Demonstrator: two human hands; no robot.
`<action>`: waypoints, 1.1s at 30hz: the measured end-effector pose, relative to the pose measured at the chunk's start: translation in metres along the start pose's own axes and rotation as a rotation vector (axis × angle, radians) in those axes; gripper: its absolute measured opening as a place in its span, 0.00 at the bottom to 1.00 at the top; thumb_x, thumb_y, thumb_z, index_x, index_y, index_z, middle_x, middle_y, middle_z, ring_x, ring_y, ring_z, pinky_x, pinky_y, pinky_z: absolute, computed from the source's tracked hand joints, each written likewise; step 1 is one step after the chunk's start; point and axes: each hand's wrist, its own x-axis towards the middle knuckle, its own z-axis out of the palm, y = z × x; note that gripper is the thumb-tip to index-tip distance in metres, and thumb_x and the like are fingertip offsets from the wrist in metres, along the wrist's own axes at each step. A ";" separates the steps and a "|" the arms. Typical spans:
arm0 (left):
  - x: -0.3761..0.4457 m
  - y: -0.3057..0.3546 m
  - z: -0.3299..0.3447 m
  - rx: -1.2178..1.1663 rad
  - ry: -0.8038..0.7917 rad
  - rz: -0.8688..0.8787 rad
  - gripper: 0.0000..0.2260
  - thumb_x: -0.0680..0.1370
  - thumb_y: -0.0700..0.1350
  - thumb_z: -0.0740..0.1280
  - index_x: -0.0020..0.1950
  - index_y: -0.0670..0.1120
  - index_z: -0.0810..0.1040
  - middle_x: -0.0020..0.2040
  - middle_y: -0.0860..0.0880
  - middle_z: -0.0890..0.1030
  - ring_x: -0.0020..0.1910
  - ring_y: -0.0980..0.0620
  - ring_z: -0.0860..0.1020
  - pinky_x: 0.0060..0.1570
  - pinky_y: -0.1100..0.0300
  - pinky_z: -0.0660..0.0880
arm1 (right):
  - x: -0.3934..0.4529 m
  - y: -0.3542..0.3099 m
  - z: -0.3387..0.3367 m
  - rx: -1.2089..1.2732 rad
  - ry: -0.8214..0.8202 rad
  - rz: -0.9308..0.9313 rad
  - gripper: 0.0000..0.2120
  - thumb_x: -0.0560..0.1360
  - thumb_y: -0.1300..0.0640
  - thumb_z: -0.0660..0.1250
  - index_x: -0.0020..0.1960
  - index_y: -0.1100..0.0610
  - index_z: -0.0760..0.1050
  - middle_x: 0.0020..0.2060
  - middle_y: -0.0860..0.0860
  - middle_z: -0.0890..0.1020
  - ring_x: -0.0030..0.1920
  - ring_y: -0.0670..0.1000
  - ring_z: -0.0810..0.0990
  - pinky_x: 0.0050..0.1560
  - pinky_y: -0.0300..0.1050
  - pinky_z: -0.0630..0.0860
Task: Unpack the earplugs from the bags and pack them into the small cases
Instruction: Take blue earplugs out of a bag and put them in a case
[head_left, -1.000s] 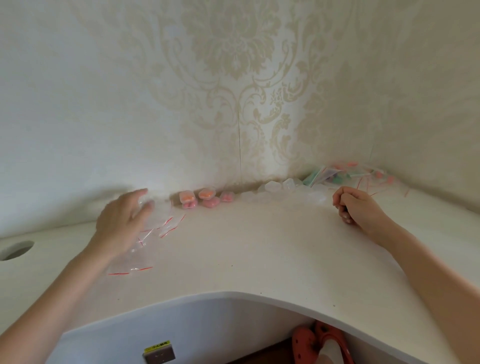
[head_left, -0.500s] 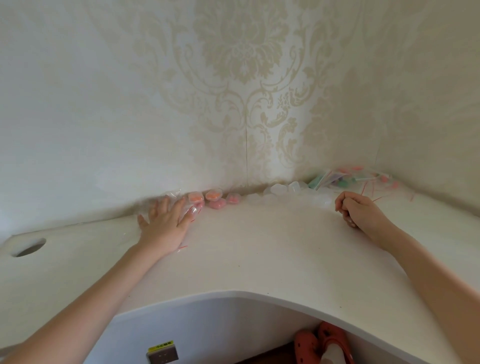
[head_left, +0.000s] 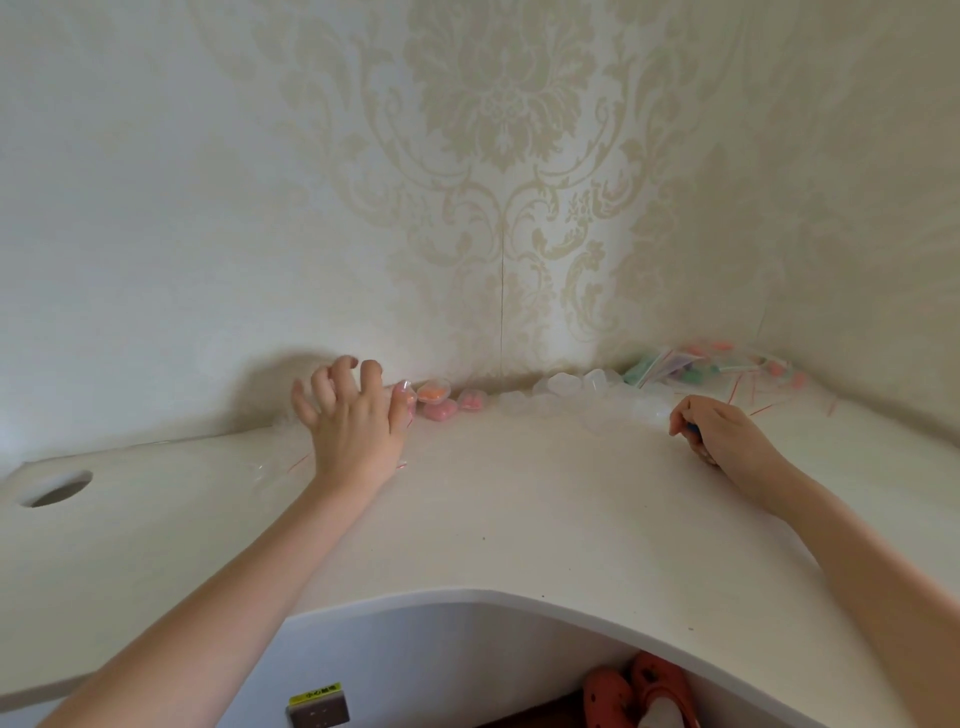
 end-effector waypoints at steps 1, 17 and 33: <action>0.000 0.004 -0.002 0.000 0.060 0.067 0.16 0.77 0.53 0.57 0.51 0.43 0.76 0.56 0.42 0.75 0.55 0.40 0.69 0.62 0.36 0.62 | 0.000 0.000 0.001 -0.017 0.007 -0.012 0.15 0.78 0.64 0.52 0.37 0.62 0.72 0.28 0.50 0.66 0.26 0.47 0.62 0.30 0.40 0.59; 0.004 0.190 0.046 -0.273 -0.343 0.500 0.23 0.77 0.44 0.60 0.72 0.42 0.63 0.74 0.43 0.62 0.74 0.44 0.57 0.74 0.49 0.49 | 0.004 0.004 0.003 -0.164 0.021 -0.084 0.15 0.77 0.64 0.55 0.34 0.56 0.73 0.29 0.47 0.69 0.29 0.44 0.66 0.33 0.39 0.61; 0.015 0.200 0.072 -0.420 -0.349 0.440 0.15 0.79 0.48 0.62 0.66 0.52 0.72 0.62 0.49 0.75 0.67 0.48 0.66 0.70 0.56 0.51 | 0.012 0.013 0.004 -0.144 0.099 -0.128 0.17 0.74 0.67 0.55 0.32 0.55 0.75 0.29 0.47 0.71 0.27 0.39 0.70 0.32 0.36 0.61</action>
